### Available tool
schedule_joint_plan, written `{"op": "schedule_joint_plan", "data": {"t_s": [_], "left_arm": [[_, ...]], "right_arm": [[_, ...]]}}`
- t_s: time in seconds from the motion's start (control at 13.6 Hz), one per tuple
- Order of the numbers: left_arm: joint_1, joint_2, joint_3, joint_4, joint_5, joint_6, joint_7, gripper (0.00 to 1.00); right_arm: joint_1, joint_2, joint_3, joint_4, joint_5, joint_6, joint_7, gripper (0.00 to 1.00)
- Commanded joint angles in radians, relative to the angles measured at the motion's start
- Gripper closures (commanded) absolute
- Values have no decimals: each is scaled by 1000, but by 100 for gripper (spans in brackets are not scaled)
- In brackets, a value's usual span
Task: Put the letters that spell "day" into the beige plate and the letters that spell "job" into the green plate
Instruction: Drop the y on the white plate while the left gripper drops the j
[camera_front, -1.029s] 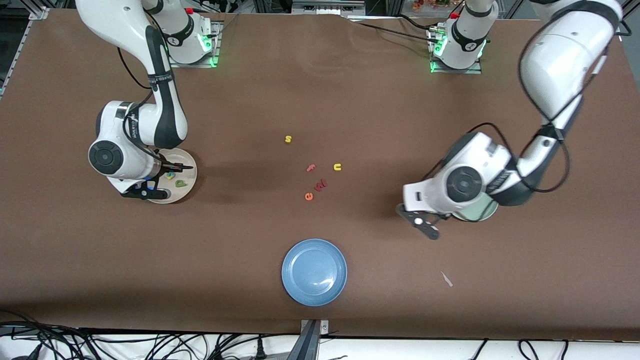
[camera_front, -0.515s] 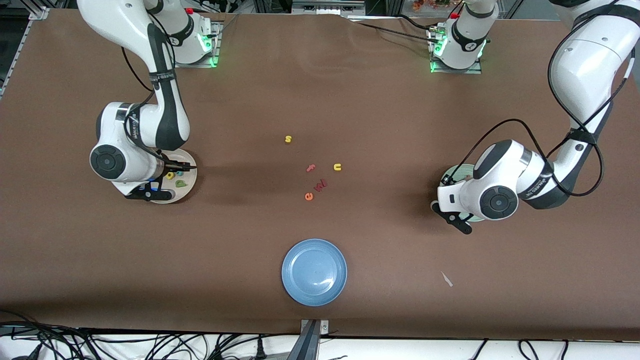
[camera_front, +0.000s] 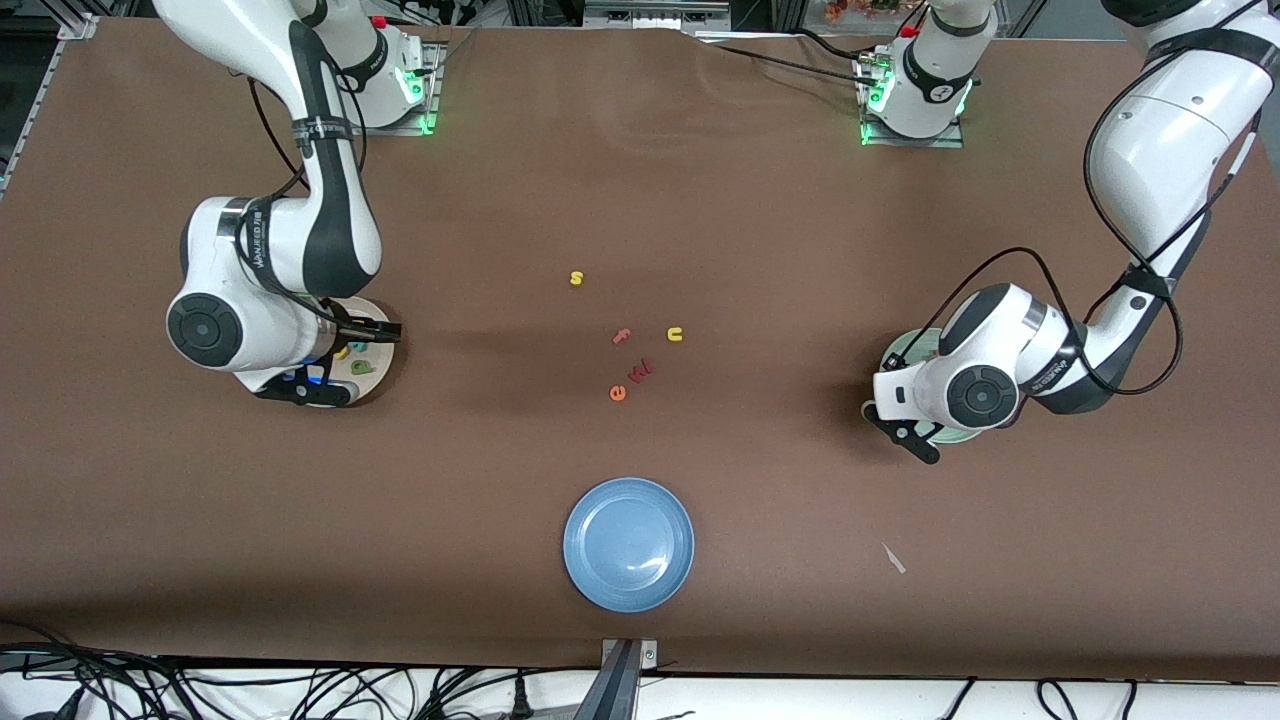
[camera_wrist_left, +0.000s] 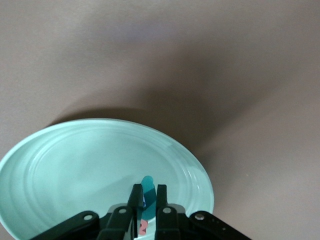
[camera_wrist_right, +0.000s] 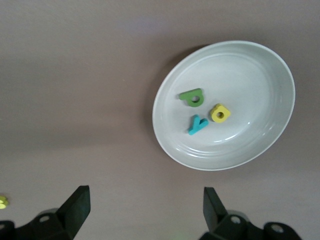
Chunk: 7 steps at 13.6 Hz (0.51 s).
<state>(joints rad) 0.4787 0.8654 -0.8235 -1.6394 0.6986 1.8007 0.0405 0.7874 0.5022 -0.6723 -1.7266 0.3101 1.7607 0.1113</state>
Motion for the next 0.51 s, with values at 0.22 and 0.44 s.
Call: {"op": "schedule_joint_plan", "data": {"t_s": [0.22,0.44], "left_arm": [[6,-19,-23,-13,18,-1,-73,0],[30,-95,-69,6,12,-60,-74,0]], "right_arm": [[-321,-166,429,18,-185,-12,134,0],[-603,-270,724,16,-209,-9,128,0]]}}
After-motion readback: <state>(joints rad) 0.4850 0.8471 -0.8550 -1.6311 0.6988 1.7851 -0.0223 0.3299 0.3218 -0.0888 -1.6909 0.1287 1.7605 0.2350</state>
